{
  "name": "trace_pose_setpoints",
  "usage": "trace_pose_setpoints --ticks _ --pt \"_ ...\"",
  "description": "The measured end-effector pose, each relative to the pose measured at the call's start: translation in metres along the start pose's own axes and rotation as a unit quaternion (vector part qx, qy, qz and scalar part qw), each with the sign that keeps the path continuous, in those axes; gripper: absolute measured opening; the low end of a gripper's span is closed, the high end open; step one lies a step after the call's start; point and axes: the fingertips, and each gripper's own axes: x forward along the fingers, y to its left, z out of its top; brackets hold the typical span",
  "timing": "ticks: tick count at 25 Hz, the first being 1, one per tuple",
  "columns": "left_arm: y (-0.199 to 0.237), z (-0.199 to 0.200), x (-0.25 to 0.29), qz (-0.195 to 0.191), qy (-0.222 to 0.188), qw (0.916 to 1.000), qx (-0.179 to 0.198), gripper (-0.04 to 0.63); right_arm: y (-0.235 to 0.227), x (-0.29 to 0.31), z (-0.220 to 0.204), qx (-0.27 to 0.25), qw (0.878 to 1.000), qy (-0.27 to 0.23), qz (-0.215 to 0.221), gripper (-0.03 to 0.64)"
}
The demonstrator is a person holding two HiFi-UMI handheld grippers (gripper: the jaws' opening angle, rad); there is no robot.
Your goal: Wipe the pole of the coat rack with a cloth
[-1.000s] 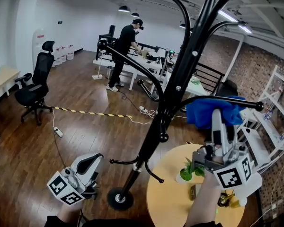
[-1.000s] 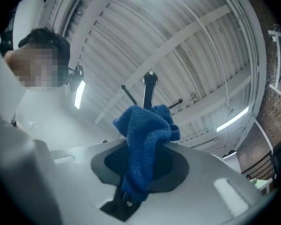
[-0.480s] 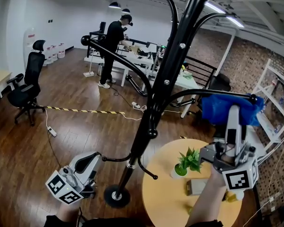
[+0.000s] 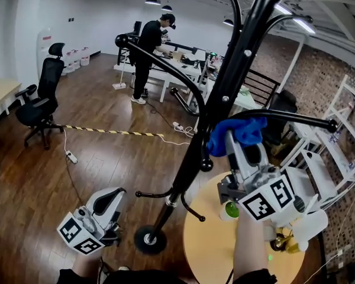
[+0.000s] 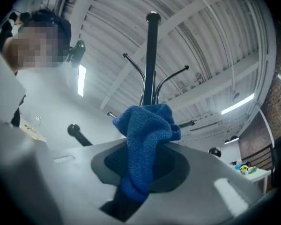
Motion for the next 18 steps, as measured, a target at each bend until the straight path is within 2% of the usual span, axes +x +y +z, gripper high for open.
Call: trace_pose_setpoints --ticks 5,9,12,14,16,18 --pt "0.006 -0.002 -0.005 0.008 0.001 1.0 0.0 0.002 0.009 -0.016 -0.061 0.04 0.998 0.048 0.013 0.089" --pt "0.007 -0.009 0.0 0.007 0.004 0.9999 -0.008 0.003 0.02 -0.046 -0.137 0.051 0.987 0.152 0.027 0.089" --pt "0.004 -0.012 0.004 0.003 0.01 0.9999 -0.012 0.002 0.028 -0.076 -0.202 0.069 0.965 0.248 0.04 0.089" --pt "0.002 -0.014 0.011 -0.004 0.009 0.9999 -0.014 0.003 0.032 -0.094 -0.242 0.071 0.944 0.318 0.044 0.089" --pt "0.0 -0.019 0.017 -0.011 0.01 0.9997 -0.021 0.002 0.039 -0.118 -0.278 0.065 0.918 0.388 0.047 0.087" --pt "-0.002 -0.024 0.021 -0.016 0.016 0.9995 -0.025 0.003 0.046 -0.139 -0.297 0.075 0.9 0.426 0.049 0.087"
